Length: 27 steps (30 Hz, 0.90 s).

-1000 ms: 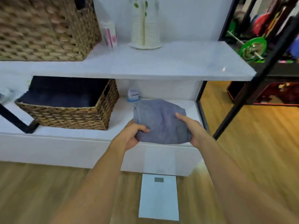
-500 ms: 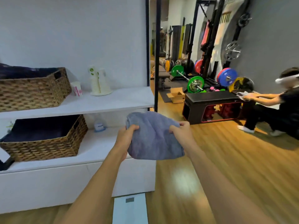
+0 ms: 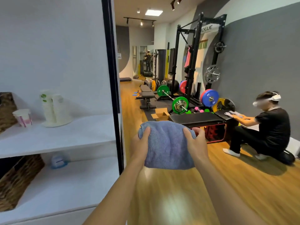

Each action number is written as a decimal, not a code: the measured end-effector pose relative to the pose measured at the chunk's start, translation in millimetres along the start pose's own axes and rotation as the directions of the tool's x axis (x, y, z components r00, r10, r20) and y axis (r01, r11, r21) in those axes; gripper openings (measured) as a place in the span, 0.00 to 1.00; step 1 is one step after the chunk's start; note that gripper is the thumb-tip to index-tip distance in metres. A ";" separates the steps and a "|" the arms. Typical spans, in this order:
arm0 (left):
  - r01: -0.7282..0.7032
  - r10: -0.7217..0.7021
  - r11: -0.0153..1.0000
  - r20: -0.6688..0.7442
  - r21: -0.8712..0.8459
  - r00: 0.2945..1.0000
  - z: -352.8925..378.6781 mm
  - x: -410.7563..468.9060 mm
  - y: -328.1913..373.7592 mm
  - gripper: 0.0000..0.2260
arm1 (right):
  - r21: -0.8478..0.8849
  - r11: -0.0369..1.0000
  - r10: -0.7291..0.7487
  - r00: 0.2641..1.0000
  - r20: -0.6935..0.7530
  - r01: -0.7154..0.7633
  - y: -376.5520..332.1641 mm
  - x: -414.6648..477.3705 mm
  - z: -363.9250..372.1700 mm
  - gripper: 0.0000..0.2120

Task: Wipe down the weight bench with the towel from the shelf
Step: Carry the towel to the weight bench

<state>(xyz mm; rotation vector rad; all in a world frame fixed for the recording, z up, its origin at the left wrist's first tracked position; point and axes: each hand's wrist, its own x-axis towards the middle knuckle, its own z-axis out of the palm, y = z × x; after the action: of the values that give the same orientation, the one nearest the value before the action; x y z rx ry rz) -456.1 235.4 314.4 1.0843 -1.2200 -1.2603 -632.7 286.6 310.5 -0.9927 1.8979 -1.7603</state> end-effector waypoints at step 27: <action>-0.078 0.067 0.997 -0.298 -0.025 0.952 248.9 713.4 6.9 0.13 | 0.060 0.990 -0.139 0.953 0.270 0.127 33.0 739.6 314.7 0.14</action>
<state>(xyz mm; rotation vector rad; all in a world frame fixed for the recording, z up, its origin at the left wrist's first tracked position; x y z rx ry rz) -749.4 -458.3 375.4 1.1452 -0.9948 -1.0173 -931.2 -457.8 372.4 -1.3016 1.6491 -1.6272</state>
